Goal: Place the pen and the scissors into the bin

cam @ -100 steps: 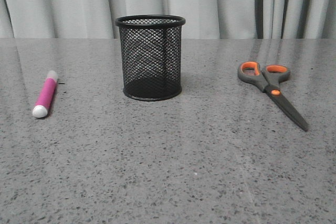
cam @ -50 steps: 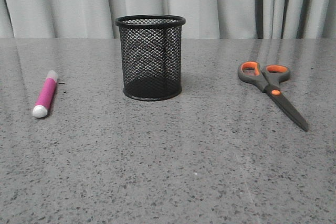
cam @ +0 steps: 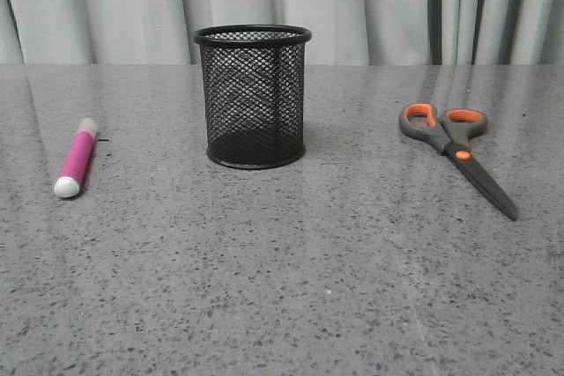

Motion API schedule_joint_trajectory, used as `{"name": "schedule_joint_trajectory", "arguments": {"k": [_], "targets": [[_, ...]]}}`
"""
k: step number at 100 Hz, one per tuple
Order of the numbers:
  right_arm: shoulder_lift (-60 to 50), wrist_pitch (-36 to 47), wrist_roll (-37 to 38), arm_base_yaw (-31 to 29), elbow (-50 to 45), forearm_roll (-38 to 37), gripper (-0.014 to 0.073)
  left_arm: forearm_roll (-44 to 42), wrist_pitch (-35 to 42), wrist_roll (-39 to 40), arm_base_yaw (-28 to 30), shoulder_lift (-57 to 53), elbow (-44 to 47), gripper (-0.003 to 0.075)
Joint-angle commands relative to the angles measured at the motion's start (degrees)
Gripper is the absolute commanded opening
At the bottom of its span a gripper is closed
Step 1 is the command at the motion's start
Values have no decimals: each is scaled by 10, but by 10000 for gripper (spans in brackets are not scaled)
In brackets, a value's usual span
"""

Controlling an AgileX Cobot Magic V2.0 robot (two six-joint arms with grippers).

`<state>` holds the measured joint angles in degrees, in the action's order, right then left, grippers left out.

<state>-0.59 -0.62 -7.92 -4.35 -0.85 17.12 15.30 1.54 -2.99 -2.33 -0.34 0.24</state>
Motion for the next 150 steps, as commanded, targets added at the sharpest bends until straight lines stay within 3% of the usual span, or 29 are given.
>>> {"name": "schedule_joint_trajectory", "arguments": {"k": [1,13,29,48,65,100,105,112,122,127,136,150], "targets": [[-13,54,-4,0,-5,84,-65,86,50,3,1,-17,14,-20],[-13,55,-4,0,-5,181,-65,193,50,3,1,-17,8,-20],[-13,30,-4,0,20,186,-60,210,-15,3,1,-13,-34,-20],[35,-83,-22,0,115,148,-53,118,-141,2,1,45,-154,-20],[171,-205,-22,0,208,98,-53,38,-247,1,1,158,-285,-20],[379,-349,-46,0,370,66,-50,40,-381,-74,1,348,-413,-19],[393,-357,-50,0,385,66,-20,53,-389,-92,1,364,-417,-17],[409,-368,-66,0,401,74,88,93,-399,-142,1,385,-424,22],[422,-375,-69,0,415,82,372,161,-403,-187,1,415,-428,178],[425,-373,-69,0,417,90,470,189,-404,-196,1,429,-428,277],[425,-371,-70,0,421,91,498,228,-418,-226,1,457,-434,422],[425,-370,-70,0,421,93,467,281,-451,-276,-1,506,-454,393]]}}
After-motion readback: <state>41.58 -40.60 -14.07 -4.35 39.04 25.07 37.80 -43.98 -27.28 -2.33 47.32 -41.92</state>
